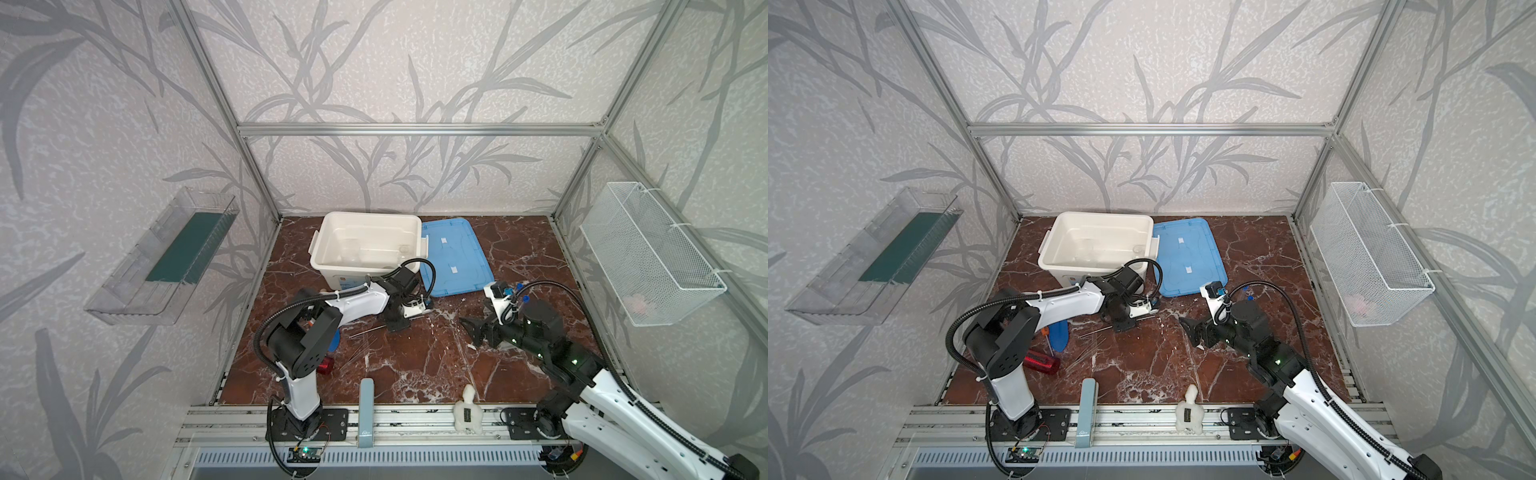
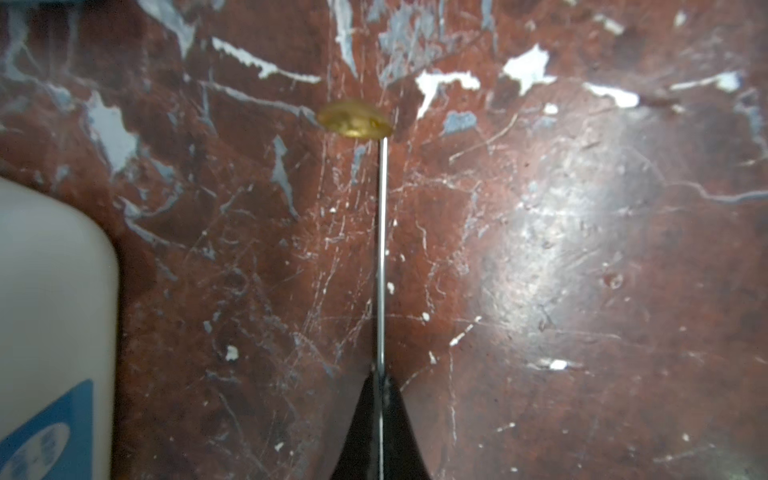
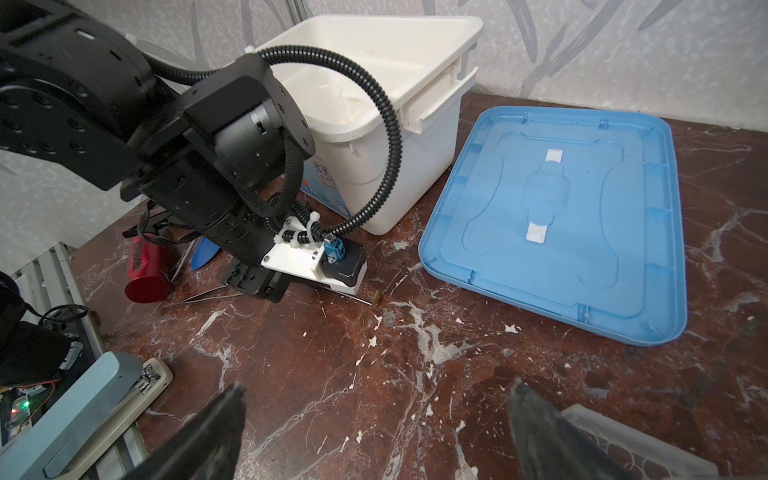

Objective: Organize the chemistry lab equipment
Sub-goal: 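Close the left gripper on the metal spoon's shaft and lift it, then carry the metal spoon over the white bin with the left gripper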

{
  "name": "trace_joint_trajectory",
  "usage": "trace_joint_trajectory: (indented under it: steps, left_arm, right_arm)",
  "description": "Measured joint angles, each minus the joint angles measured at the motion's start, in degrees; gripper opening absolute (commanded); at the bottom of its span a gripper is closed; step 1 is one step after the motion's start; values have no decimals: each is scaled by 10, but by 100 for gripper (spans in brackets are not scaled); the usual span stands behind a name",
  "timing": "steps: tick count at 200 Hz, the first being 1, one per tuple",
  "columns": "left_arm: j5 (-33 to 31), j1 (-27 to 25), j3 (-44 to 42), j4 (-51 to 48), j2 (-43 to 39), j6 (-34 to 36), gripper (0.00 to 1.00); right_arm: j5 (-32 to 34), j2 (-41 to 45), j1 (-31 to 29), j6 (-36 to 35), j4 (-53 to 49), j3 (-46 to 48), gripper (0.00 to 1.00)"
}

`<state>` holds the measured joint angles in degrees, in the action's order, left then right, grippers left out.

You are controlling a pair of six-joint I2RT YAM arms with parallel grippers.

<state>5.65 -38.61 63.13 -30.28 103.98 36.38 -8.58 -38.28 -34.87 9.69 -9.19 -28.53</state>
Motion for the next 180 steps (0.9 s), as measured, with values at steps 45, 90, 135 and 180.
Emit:
trace_joint_trajectory:
  steps: [45,90,135,180]
  left_arm:
    - [6,0,-15,11,-20,-4,0]
    - [23,0,-21,15,-89,1,0]
    - [47,0,-22,-8,-151,37,0]
    - [37,4,-20,-57,-231,73,0]
  right_arm:
    - [8,5,0,0,0,1,97]
    - [13,2,0,2,1,2,97]
    - [17,-7,0,13,14,2,96]
    - [21,-7,0,15,17,2,96]
